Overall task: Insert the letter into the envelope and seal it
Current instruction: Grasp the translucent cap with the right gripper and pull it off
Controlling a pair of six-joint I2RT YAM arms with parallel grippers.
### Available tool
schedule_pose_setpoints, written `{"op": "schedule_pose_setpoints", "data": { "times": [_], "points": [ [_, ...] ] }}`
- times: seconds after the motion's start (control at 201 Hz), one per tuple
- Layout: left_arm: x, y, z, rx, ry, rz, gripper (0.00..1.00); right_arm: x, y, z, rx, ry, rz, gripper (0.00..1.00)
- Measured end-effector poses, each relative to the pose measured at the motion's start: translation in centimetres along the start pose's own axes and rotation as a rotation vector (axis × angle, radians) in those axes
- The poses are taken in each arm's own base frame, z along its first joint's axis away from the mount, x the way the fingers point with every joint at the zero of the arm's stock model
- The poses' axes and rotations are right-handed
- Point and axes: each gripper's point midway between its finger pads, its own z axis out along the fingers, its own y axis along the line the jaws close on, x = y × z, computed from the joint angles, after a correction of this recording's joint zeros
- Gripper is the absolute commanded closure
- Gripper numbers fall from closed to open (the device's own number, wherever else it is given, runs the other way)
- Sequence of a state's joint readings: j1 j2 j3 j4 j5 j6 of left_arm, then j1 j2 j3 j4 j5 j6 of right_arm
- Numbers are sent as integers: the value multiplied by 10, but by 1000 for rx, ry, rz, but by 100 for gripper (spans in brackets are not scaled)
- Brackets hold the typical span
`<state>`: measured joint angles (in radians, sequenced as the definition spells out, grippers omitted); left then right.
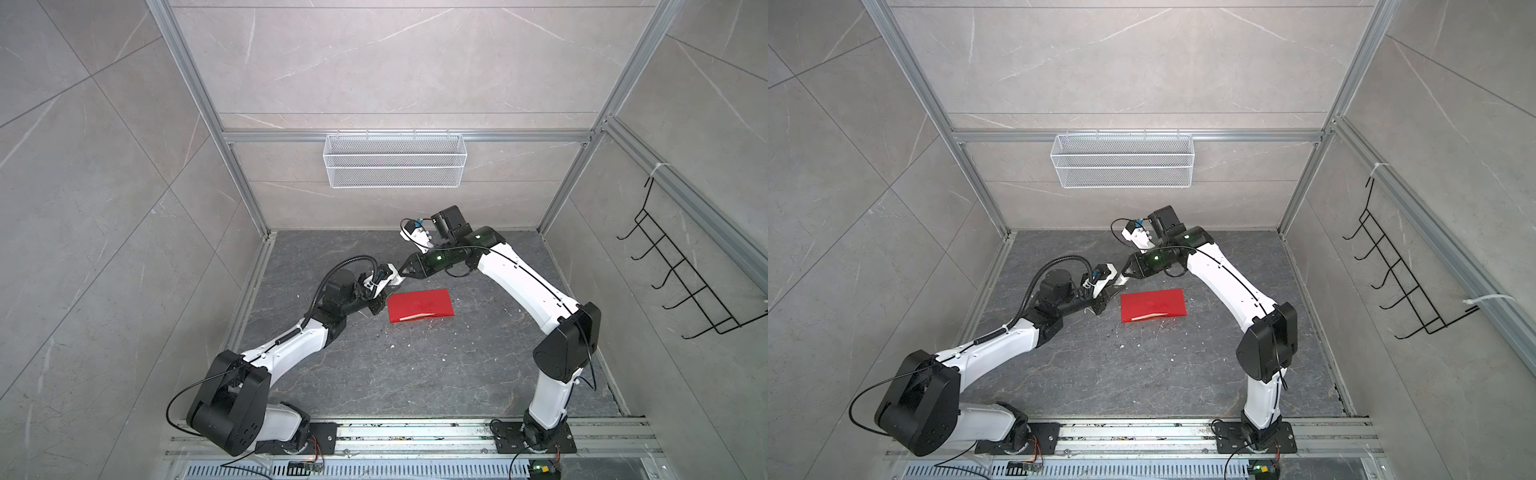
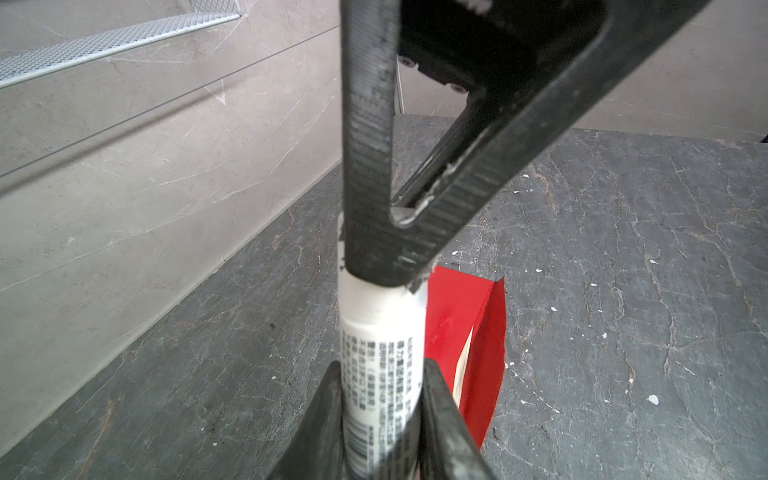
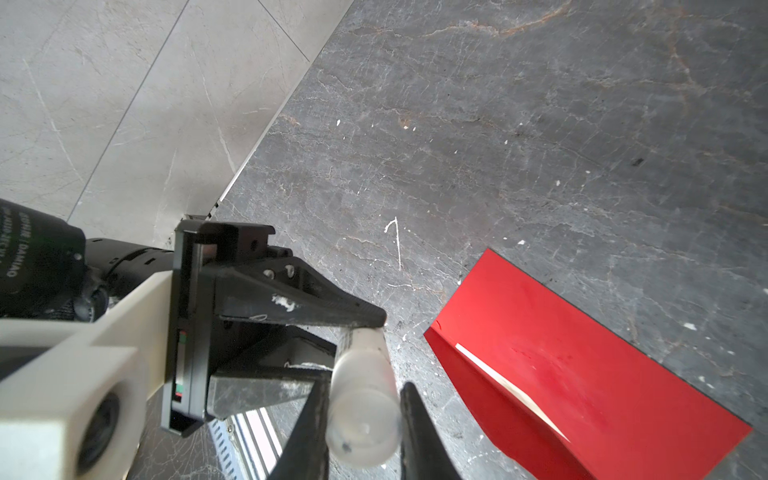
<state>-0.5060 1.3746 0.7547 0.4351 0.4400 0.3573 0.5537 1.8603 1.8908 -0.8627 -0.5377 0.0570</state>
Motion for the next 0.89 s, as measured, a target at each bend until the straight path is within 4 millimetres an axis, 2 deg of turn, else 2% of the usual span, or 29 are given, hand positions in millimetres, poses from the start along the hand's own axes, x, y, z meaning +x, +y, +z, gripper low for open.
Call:
{"op": "schedule_pose_setpoints", "data": {
  "times": [0.154, 0.359, 0.493, 0.622, 0.727, 0.817, 0.891],
  "points": [
    [2, -2, 1, 11, 4, -3, 100, -3, -3, -13, 19, -22, -11, 100],
    [11, -7, 3, 32, 31, -19, 100, -17, -16, -48, 61, -103, -13, 100],
    [12, -8, 3, 35, 34, -22, 100, -21, -35, -65, 115, -144, 11, 100],
    [11, -8, 4, 35, 34, -25, 100, -20, -82, -83, 260, -165, 83, 100],
    [11, -8, 4, 36, 33, -29, 100, -11, -133, -94, 411, -154, 161, 100],
    [11, -10, 4, 39, 33, -33, 100, 3, -179, -91, 524, -110, 227, 100],
    [10, -11, 4, 42, 31, -35, 100, 20, -217, -80, 608, -48, 278, 100]
  ]
}}
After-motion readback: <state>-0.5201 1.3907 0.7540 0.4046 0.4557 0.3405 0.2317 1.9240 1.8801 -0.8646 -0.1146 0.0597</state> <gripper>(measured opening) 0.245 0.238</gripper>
